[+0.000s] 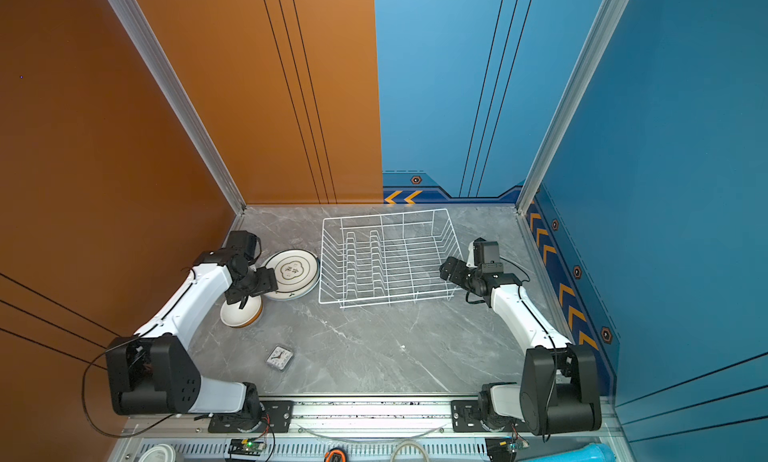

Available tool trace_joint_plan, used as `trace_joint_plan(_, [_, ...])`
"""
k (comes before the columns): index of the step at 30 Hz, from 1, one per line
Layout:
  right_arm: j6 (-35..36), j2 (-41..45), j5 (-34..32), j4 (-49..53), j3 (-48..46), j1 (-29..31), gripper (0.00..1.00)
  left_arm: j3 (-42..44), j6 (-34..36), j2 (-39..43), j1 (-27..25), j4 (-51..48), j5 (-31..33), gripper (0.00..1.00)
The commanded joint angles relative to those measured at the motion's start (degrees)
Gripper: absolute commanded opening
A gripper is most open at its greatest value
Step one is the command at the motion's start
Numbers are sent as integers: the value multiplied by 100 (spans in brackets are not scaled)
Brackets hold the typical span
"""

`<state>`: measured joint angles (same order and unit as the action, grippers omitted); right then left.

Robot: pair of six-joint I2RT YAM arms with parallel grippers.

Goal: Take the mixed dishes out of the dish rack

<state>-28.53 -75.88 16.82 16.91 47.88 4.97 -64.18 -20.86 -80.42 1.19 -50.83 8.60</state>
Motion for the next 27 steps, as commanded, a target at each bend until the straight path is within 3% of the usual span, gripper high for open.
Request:
trace_joint_plan(1, [-90, -1, 376, -247, -92, 270, 95, -188, -54, 146, -116, -64, -78, 97])
trace_joint_plan(15, [-407, 365, 524, -360, -389, 611, 96, -570, -132, 45, -535, 37, -54, 98])
trace_joint_plan(23, [-188, 1299, -479, 6, -672, 440, 100, -393, -375, 359, -924, 507, 224, 98])
trace_joint_plan(27, [-33, 1661, -1341, -77, -751, 255, 100, 193, -448, 962, -1044, 1613, 654, 98])
